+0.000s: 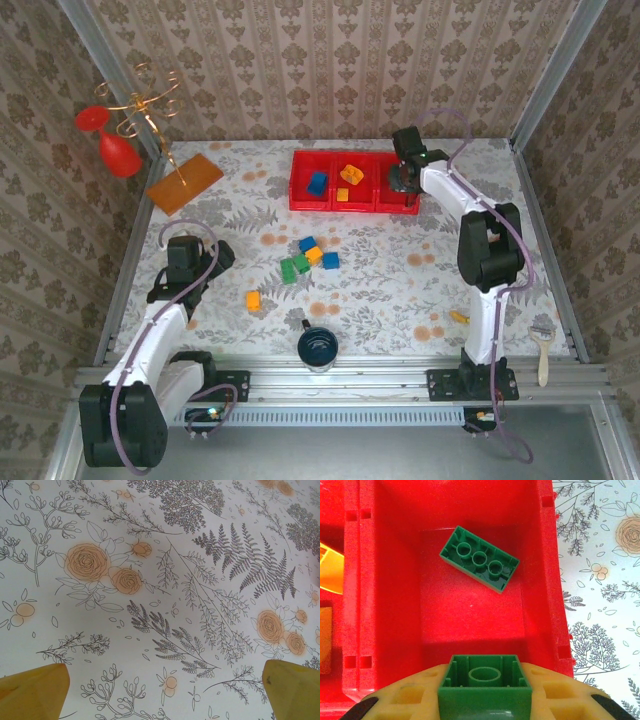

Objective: Sort the legos into containers by color
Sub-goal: Place the lego in the container.

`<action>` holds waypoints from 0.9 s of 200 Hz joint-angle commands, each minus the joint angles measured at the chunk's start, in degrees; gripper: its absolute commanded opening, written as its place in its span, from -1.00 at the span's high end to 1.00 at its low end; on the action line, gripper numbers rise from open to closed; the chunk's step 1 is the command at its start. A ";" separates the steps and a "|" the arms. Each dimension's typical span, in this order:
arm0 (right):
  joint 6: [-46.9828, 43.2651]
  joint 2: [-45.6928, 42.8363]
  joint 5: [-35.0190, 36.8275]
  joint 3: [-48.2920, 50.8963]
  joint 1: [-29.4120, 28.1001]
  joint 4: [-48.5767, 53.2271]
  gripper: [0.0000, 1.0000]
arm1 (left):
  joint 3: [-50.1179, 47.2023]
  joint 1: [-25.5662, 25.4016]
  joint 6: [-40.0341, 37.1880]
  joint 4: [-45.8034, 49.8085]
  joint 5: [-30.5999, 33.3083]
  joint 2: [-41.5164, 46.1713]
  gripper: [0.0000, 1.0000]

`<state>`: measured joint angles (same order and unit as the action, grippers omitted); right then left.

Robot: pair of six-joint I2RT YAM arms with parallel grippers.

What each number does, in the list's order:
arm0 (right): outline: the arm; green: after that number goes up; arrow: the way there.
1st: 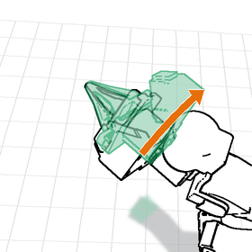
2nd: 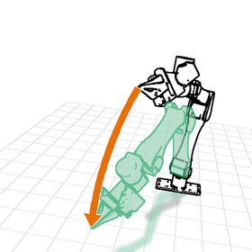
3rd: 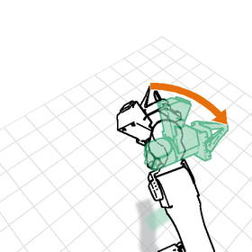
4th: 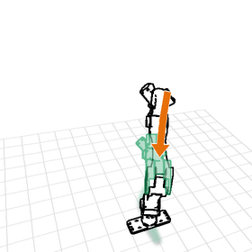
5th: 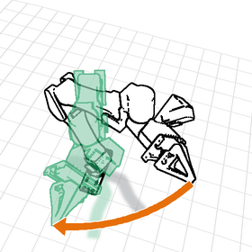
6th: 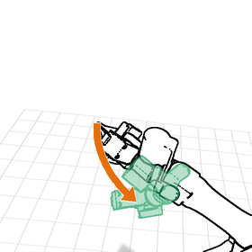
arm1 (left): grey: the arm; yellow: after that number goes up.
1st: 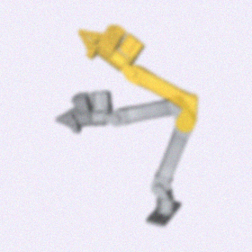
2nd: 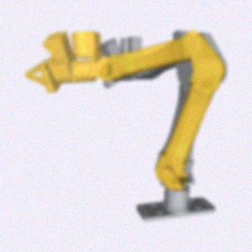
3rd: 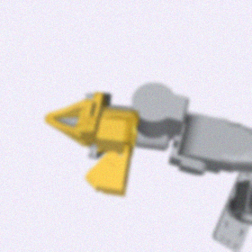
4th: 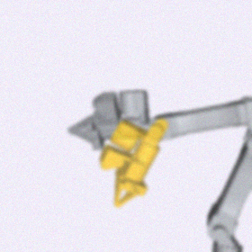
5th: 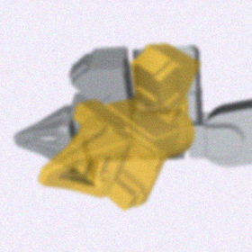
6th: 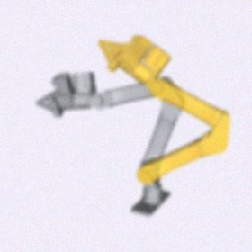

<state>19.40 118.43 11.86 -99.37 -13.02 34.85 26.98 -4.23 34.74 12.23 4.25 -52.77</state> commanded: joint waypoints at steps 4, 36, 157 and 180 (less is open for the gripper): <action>-1.27 1.64 1.58 -2.23 0.01 1.98 0.35 | 1.34 -0.52 -0.11 0.95 -0.22 0.48 -1.00; -1.29 2.06 1.41 -2.30 -0.04 1.89 0.22 | 1.80 -0.58 -0.30 1.03 -0.25 0.09 -1.00; -1.39 -1.49 1.06 -1.70 -1.46 1.47 -0.01 | 2.68 -1.44 -1.82 3.65 -0.64 0.06 -1.00; -1.38 -3.29 1.15 -0.59 -2.36 0.76 -0.07 | 3.07 -1.88 -2.31 5.47 -1.00 0.62 -1.00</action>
<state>18.15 119.59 11.88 -100.33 -14.17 34.98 28.10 -5.50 34.50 14.66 4.12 -52.77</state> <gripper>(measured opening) 0.517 0.999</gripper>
